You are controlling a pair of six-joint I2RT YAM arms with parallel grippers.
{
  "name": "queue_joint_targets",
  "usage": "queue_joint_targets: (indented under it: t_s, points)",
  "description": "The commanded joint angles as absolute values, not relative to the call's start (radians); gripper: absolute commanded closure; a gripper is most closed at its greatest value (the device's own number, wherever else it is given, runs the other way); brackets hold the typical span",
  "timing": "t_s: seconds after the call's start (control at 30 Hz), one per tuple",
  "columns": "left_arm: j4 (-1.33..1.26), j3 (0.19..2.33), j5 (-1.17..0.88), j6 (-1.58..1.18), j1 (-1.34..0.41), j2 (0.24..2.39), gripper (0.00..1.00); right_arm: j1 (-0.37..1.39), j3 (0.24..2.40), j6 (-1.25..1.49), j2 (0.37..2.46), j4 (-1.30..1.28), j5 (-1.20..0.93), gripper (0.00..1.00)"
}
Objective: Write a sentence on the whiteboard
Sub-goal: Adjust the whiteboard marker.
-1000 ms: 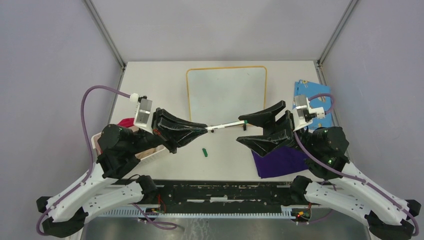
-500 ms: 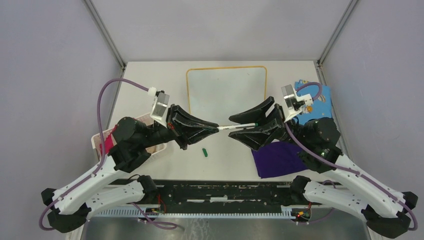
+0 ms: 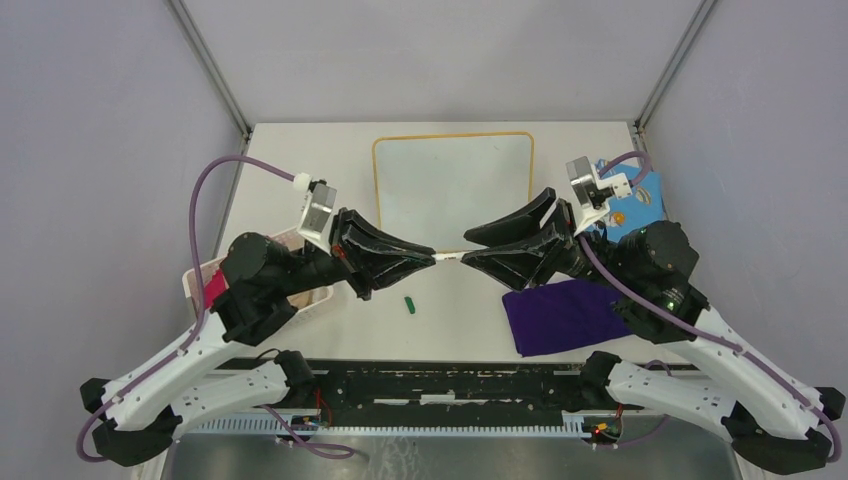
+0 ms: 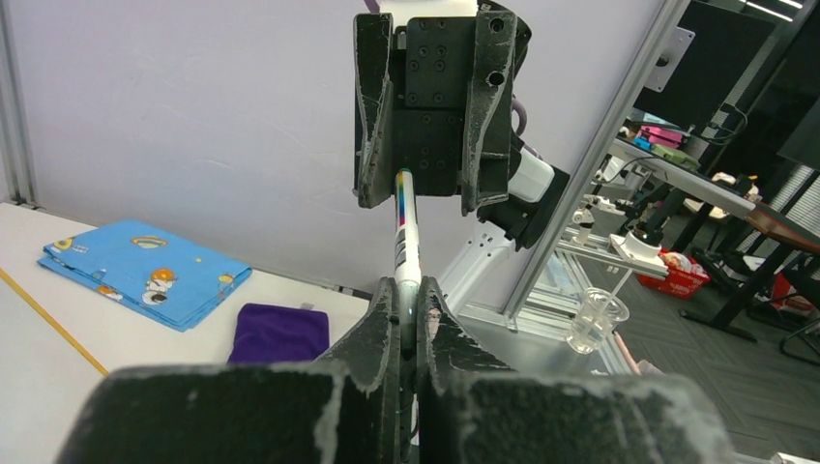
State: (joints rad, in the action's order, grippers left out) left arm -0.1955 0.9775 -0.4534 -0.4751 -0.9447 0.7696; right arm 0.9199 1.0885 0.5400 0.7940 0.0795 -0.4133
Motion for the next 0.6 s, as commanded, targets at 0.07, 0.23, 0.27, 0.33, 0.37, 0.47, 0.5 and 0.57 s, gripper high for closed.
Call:
queue_joint_targets:
  t_s: [0.07, 0.23, 0.27, 0.33, 0.37, 0.47, 0.5, 0.57]
  points:
    - [-0.177, 1.055, -0.451, -0.527, -0.951, 0.773, 0.98, 0.917, 1.171, 0.507, 0.802, -0.041, -0.385, 0.51]
    - [-0.201, 1.052, -0.449, -0.546, -0.951, 0.782, 0.98, 0.917, 1.165, 0.514, 0.811, -0.044, -0.394, 0.58]
    - [-0.205, 1.052, -0.450, -0.547, -0.951, 0.783, 0.98, 0.917, 1.162, 0.515, 0.808, -0.039, -0.393, 0.58]
    - [-0.207, 1.051, -0.454, -0.549, -0.951, 0.789, 0.98, 0.918, 1.146, 0.519, 0.799, -0.013, -0.395, 0.59]
    - [-0.206, 1.050, -0.457, -0.549, -0.951, 0.790, 0.98, 0.917, 1.136, 0.525, 0.793, -0.008, -0.399, 0.59]
    - [-0.204, 1.045, -0.462, -0.548, -0.951, 0.793, 0.98, 0.917, 1.122, 0.541, 0.791, 0.036, -0.405, 0.58]
    - [-0.200, 1.044, -0.464, -0.547, -0.951, 0.792, 0.98, 0.917, 1.120, 0.543, 0.789, 0.042, -0.407, 0.58]
    - [-0.190, 1.042, -0.460, -0.537, -0.951, 0.792, 0.98, 0.917, 1.116, 0.546, 0.787, 0.051, -0.407, 0.58]
